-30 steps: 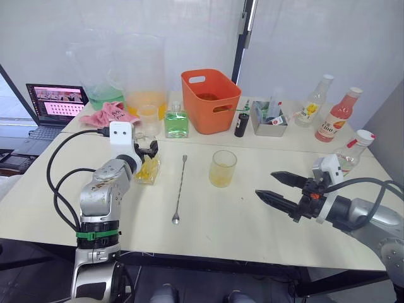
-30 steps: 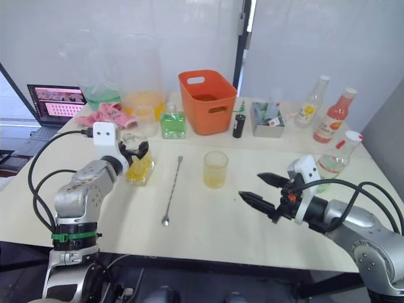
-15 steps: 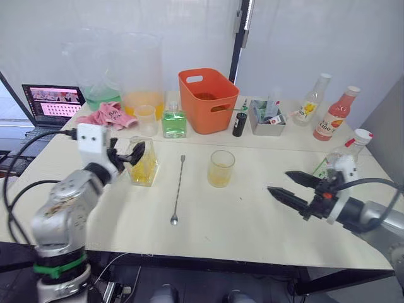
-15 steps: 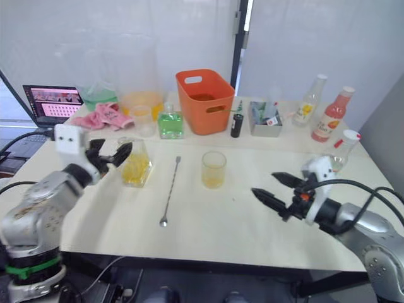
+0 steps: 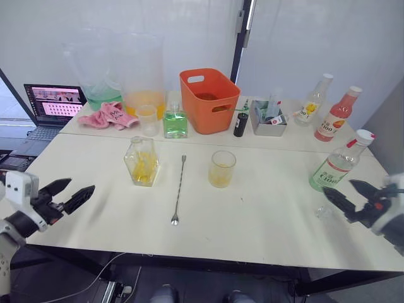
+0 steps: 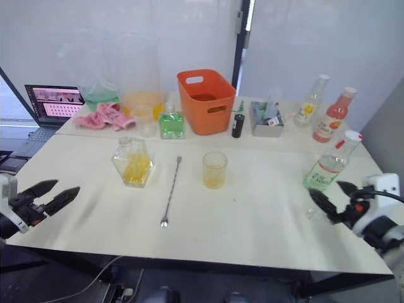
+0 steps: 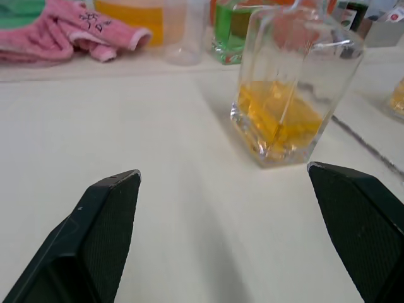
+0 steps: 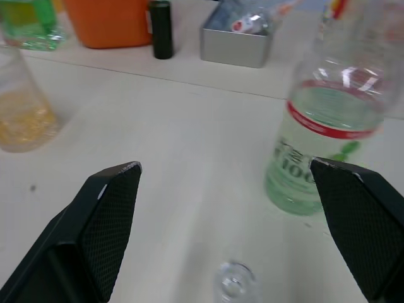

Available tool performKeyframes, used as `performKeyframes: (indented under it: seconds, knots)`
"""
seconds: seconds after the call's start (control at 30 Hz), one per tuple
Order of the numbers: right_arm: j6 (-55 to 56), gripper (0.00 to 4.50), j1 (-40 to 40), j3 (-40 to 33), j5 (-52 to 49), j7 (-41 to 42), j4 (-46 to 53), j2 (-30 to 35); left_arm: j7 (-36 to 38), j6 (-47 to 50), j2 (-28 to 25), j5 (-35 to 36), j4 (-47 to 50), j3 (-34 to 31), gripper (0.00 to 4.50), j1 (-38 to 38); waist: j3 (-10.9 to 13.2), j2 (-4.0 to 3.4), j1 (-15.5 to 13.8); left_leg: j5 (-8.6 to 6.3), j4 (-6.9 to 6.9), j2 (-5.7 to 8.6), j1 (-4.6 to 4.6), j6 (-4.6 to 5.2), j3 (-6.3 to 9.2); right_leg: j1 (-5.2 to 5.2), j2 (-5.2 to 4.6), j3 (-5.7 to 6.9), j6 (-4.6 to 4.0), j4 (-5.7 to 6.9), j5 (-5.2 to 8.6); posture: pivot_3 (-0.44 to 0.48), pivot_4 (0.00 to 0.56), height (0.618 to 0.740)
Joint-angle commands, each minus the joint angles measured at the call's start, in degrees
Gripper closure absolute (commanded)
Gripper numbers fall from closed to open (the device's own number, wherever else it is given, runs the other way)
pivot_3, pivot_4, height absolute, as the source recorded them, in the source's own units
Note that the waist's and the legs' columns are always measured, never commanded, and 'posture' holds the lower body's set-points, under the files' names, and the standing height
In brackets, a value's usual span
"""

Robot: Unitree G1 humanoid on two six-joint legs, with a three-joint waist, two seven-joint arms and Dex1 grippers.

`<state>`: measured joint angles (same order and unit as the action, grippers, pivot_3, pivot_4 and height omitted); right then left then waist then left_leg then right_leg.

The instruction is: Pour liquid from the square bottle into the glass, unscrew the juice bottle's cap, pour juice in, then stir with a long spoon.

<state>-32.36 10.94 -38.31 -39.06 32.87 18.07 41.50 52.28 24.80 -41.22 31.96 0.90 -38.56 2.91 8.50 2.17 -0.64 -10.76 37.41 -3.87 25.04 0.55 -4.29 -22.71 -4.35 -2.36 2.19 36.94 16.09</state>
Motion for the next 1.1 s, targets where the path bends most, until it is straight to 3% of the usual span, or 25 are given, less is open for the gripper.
performKeyframes:
  seconds: [0.03,0.27,0.5,0.73,0.83,1.1]
  knots:
    - [3.7,0.0,2.7,-4.4,2.6,1.4,-1.7,0.1,0.9,-5.2,0.0,-0.5,-1.2,-0.6,0.02,0.4,0.0,0.0,0.0,0.0,-0.09,0.0,0.0,0.0,-0.14,-0.05,-0.07,-0.02,-0.04,-0.01,0.02,0.0,0.15,0.739]
    - [2.6,0.0,3.0,-3.1,3.4,-0.7,0.5,-1.0,0.6,-11.8,2.2,-2.6,-4.3,2.5,0.02,1.0,0.0,0.0,0.7,0.02,-0.4,-0.03,-0.38,0.03,-0.49,0.04,-0.05,-0.23,0.08,-0.01,-0.04,0.0,0.15,0.739]
    - [1.4,0.0,2.2,-2.2,3.1,-3.8,2.9,-3.3,1.6,-12.1,3.0,-0.4,-3.0,3.5,0.02,2.0,0.0,0.0,1.2,0.05,-0.49,-0.07,-0.42,0.08,-0.52,0.05,-0.02,-0.22,0.2,-0.01,-0.09,0.0,0.15,0.739]
    - [-3.8,0.0,-5.7,0.9,3.1,-15.4,7.7,-6.4,5.4,-3.6,1.4,5.7,9.0,8.8,0.02,4.4,0.0,0.0,1.4,0.0,-0.5,-0.09,-0.43,-0.02,-0.54,0.0,-0.04,-0.22,0.19,0.01,-0.09,0.0,0.15,0.739]
    - [-5.9,0.0,-12.0,4.1,6.3,-22.0,7.1,-7.2,4.8,2.1,0.7,9.9,16.3,13.6,0.02,1.4,0.0,-0.01,1.3,0.01,-0.5,-0.08,-0.42,-0.01,-0.54,0.01,-0.06,-0.24,0.19,0.01,-0.09,0.0,0.15,0.739]
    - [-6.5,0.0,-25.2,8.6,11.8,-28.6,-1.9,-7.5,3.8,8.9,1.0,15.2,24.7,24.9,0.02,-11.6,0.0,-0.03,1.3,0.14,-0.5,0.03,-0.38,0.19,-0.55,0.03,0.03,-0.28,0.27,0.02,-0.07,0.0,0.15,0.739]
